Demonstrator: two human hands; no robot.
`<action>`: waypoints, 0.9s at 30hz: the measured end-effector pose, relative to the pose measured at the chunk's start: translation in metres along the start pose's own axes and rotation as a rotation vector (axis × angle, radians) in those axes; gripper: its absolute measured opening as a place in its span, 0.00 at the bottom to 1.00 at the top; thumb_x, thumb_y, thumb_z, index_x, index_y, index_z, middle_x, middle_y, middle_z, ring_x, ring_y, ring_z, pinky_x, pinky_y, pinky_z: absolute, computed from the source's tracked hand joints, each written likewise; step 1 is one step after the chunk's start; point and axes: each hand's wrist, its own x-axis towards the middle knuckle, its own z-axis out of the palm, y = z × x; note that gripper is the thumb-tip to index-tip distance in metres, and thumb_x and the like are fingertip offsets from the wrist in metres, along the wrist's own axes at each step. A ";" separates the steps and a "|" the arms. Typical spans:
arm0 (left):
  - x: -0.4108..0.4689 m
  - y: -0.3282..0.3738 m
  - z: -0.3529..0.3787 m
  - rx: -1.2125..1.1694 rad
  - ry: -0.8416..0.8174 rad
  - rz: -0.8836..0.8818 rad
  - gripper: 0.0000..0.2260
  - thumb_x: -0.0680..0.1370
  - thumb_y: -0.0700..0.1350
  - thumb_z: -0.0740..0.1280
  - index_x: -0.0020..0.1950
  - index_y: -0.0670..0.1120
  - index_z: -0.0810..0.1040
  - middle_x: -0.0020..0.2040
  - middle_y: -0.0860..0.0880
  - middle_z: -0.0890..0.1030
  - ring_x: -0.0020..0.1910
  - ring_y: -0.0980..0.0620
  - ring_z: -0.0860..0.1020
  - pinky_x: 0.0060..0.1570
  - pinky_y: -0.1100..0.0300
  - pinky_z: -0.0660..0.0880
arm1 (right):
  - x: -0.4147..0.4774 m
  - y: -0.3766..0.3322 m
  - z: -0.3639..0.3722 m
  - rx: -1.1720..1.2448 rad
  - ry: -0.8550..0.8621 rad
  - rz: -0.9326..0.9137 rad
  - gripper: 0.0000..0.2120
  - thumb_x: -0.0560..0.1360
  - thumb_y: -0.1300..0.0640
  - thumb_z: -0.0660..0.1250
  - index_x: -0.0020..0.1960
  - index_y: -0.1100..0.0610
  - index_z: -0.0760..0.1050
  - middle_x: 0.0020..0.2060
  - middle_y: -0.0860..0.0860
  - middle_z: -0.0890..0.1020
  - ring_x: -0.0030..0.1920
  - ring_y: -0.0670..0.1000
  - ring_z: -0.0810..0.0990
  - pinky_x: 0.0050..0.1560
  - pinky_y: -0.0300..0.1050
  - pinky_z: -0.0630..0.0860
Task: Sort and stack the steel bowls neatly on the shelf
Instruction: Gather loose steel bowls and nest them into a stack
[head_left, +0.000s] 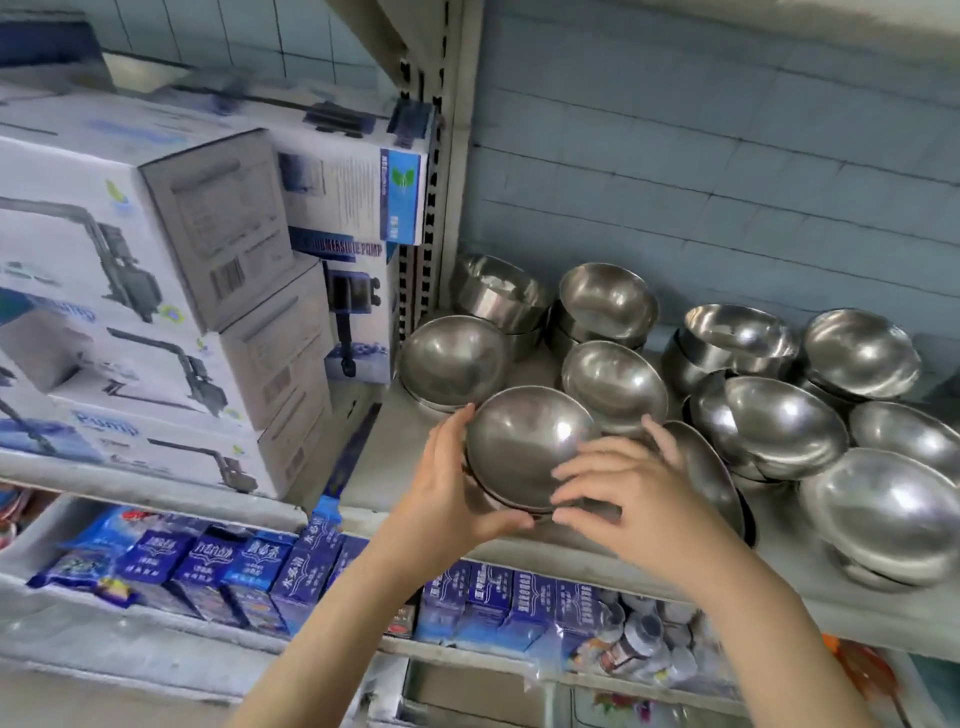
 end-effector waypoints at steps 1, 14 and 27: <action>0.000 0.002 -0.002 -0.033 -0.003 -0.015 0.52 0.61 0.64 0.75 0.75 0.51 0.50 0.70 0.55 0.60 0.70 0.58 0.64 0.69 0.65 0.65 | -0.003 -0.001 -0.002 -0.004 0.003 -0.010 0.14 0.72 0.37 0.62 0.43 0.39 0.84 0.45 0.34 0.85 0.55 0.40 0.78 0.70 0.49 0.54; 0.002 0.002 -0.015 -0.158 -0.084 -0.072 0.50 0.59 0.62 0.78 0.75 0.55 0.57 0.69 0.59 0.65 0.69 0.64 0.65 0.70 0.62 0.65 | -0.002 -0.018 -0.010 0.212 -0.072 0.011 0.15 0.75 0.42 0.63 0.53 0.45 0.85 0.50 0.36 0.85 0.55 0.35 0.80 0.66 0.40 0.69; 0.003 0.001 -0.014 -0.191 -0.138 -0.145 0.48 0.60 0.61 0.79 0.73 0.63 0.56 0.70 0.61 0.67 0.69 0.64 0.67 0.70 0.57 0.67 | -0.070 -0.001 -0.013 0.152 0.365 0.434 0.18 0.73 0.44 0.68 0.53 0.57 0.83 0.48 0.46 0.82 0.50 0.44 0.79 0.54 0.40 0.74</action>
